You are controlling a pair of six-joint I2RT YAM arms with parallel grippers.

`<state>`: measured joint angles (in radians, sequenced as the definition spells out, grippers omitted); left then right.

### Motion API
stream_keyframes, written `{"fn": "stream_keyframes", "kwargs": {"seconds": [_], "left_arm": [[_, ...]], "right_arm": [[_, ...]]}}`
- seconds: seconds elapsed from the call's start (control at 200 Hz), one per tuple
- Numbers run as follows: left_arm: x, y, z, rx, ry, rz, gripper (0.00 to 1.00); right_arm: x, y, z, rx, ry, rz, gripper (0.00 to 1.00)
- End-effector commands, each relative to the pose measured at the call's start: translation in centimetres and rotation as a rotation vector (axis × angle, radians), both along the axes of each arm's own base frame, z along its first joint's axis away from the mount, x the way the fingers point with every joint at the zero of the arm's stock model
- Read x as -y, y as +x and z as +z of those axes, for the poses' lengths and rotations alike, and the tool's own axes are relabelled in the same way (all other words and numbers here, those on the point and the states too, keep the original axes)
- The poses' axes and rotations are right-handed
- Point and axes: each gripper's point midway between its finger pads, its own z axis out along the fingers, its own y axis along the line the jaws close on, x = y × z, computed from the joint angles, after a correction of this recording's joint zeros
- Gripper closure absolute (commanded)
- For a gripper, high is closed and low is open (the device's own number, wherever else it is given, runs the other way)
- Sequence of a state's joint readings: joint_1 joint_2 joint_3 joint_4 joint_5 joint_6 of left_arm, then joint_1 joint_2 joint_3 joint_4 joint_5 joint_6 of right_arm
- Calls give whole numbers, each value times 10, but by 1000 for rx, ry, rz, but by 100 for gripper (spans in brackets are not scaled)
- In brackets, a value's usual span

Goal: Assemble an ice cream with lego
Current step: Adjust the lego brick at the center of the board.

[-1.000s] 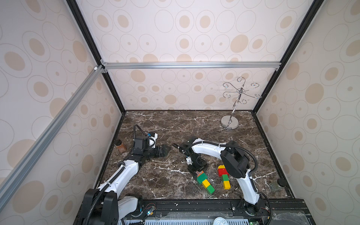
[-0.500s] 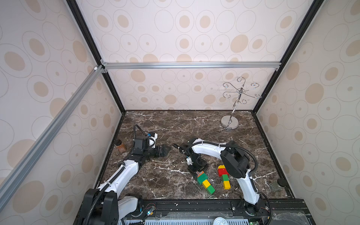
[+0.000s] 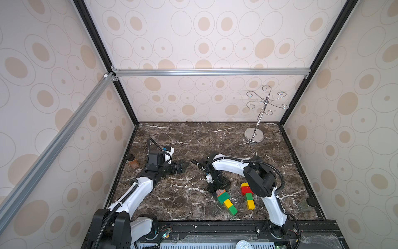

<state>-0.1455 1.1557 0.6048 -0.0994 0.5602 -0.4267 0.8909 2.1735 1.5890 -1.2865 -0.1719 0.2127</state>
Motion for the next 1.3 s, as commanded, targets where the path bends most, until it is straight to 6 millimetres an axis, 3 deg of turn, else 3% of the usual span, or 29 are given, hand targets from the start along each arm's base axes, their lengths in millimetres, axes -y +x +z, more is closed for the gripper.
{"fn": "stream_keyframes", "kwargs": {"seconds": [0.0, 0.52, 1.04, 1.296], "left_arm": [[-1, 2, 3, 5, -1, -8, 0], [-2, 2, 2, 6, 2, -4, 0], [-3, 2, 1, 4, 8, 2, 0], [-6, 4, 1, 10, 24, 18, 0]], "right_arm": [[9, 2, 3, 31, -27, 13, 16], [28, 34, 17, 231, -94, 2, 13], [42, 37, 20, 252, -111, -12, 12], [25, 46, 43, 324, 21, -21, 10]]}}
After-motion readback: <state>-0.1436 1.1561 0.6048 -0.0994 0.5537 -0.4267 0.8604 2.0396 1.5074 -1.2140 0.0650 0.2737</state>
